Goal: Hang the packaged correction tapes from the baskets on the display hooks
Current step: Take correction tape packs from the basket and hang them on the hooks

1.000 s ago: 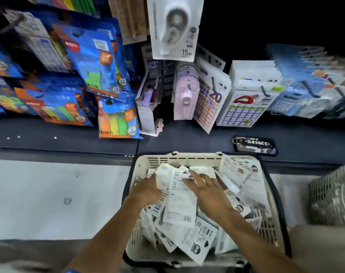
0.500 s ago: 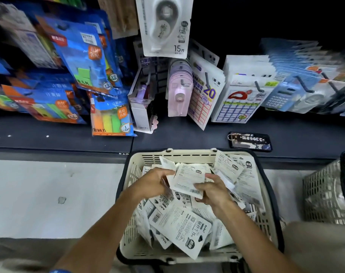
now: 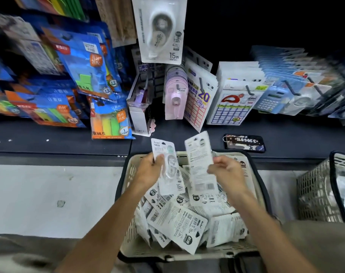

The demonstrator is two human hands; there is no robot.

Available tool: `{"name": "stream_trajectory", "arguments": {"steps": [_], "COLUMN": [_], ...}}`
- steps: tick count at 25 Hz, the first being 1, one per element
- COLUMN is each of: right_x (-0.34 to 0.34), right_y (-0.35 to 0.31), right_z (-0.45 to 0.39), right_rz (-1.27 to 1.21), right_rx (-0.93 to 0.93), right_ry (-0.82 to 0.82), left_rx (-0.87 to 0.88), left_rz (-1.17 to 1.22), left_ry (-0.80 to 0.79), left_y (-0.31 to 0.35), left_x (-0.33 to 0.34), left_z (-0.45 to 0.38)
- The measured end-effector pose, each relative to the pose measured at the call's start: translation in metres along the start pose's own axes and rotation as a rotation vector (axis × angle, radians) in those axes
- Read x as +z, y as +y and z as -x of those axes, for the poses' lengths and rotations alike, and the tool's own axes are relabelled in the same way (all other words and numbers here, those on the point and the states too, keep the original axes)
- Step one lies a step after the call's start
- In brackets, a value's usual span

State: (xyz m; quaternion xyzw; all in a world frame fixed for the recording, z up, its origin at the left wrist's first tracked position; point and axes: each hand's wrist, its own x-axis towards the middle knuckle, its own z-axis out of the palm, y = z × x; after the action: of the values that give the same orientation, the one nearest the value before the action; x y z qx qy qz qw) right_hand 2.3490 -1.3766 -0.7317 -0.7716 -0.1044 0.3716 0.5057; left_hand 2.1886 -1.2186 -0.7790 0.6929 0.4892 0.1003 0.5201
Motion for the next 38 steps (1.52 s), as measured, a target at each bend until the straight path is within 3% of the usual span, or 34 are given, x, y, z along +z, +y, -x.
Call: {"name": "stream_trajectory", "arguments": {"steps": [2, 4, 7, 9, 12, 15, 17, 19, 21, 23, 25, 26, 28, 30, 32, 35, 38], "right_x": [0.036, 0.067, 0.088, 0.096, 0.090, 0.064, 0.057, 0.060, 0.056, 0.033, 0.003, -0.009, -0.021, -0.024, -0.030, -0.037, -0.050], "right_y": [0.005, 0.017, 0.035, 0.045, 0.059, 0.068, 0.071, 0.074, 0.074, 0.079, 0.089, 0.094, 0.102, 0.110, 0.111, 0.093, 0.045], "right_z": [0.021, 0.035, 0.036, 0.037, 0.040, 0.024, 0.014, 0.007, 0.000, -0.018, -0.036, -0.042, -0.047, -0.045, -0.040, -0.034, -0.038], "right_rz": [0.291, 0.517, 0.598, 0.570, 0.168, -0.167, -0.099, -0.061, 0.005, 0.389, 0.994, 1.164, 1.277, 1.319, 1.261, 0.886, 0.459], "right_rx": [-0.220, -0.367, -0.434, -0.414, -0.206, -0.005, 0.118, 0.129, 0.066, -0.125, -0.288, -0.282, -0.278, -0.390, -0.560, -0.698, -0.602], "right_ry": [-0.029, 0.012, 0.072, -0.008, -0.123, 0.018, 0.027, -0.165, -0.240, -0.221, -0.437, -0.552, -0.624, -0.569, -0.407, -0.124, 0.096], "left_rx": [-0.081, -0.101, -0.200, -0.205, -0.270, -0.325, -0.363, -0.335, -0.313, -0.343, -0.348, -0.338, -0.313, -0.292, -0.281, -0.269, -0.226], "left_rz": [0.192, 0.267, 0.465, 0.467, 0.371, 0.308, 0.357, 0.329, 0.286, 0.295, 0.288, 0.289, 0.303, 0.305, 0.300, 0.287, 0.305], "left_ry": [-0.124, -0.119, -0.146, -0.258, -0.168, -0.185, -0.230, -0.294, -0.257, -0.179, -0.140, -0.124, -0.100, -0.095, -0.100, -0.119, -0.127], "left_y": [0.002, 0.000, -0.002, -0.009, -0.023, -0.034, -0.038, -0.041, -0.044, -0.043, -0.042, -0.042, -0.045, -0.045, -0.042, -0.039, -0.037], "left_x": [0.016, 0.027, 0.029, 0.032, 0.037, 0.041, 0.046, 0.051, 0.049, 0.038, 0.027, 0.022, 0.016, 0.012, 0.009, 0.006, 0.006], "left_z": [0.006, 0.008, 0.007, 0.010, 0.009, 0.009, 0.012, 0.012, 0.005, -0.002, -0.006, -0.006, -0.005, -0.003, -0.001, 0.001, 0.004]}}
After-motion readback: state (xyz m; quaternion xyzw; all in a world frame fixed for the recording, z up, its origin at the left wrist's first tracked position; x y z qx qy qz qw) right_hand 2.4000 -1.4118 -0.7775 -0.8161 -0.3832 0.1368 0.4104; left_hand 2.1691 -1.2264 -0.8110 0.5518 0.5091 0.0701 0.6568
